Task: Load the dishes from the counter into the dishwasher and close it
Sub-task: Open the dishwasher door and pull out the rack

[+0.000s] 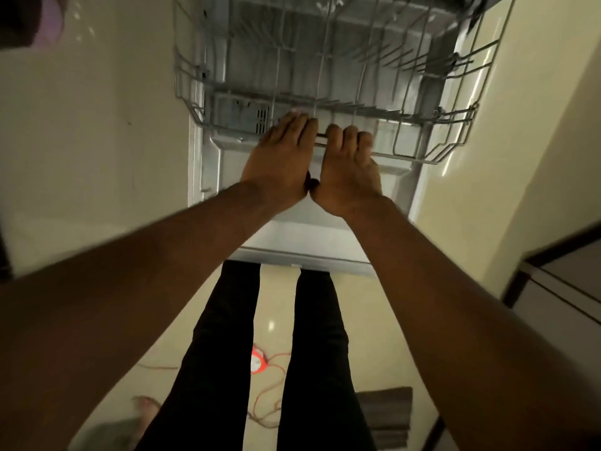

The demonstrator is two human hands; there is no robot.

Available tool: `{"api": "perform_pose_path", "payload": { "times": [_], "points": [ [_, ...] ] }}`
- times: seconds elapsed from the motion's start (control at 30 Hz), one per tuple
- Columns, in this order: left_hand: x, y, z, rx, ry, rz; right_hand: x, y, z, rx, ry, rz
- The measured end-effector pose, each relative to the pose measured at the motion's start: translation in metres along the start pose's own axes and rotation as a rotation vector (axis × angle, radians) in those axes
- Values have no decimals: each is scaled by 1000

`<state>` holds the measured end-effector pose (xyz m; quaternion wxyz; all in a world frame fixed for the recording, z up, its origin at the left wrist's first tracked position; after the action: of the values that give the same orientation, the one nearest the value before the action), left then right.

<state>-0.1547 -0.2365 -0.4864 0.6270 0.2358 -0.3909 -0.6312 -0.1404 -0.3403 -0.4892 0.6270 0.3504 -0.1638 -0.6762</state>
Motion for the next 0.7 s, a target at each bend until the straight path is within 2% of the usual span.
{"api": "perform_pose_path", "payload": {
  "times": [0.13, 0.37, 0.5, 0.7],
  "points": [
    [12, -30, 49, -148, -6, -6, 4, -38, 46, -148, -25, -28],
    [31, -83, 116, -370, -38, -90, 7, -103, 105, -247, -76, -87],
    [35, -100, 136, -411, -52, -88, 11, -121, 121, -269, -114, -111],
    [32, -89, 127, -463, -99, -113, 13, -111, 117, -325, -106, -148]
  ]
}}
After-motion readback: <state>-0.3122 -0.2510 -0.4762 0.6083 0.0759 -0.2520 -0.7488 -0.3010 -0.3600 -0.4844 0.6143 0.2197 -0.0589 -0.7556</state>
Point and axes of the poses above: each hand's wrist, its own z-axis away from the middle knuckle, its own y-axis out of the back of the hand, x = y × z, the point moved 7 cm from there along -z, towards the middle knuckle, and after that the axes turned 8 degrees about -z, right-handed, at the moved point
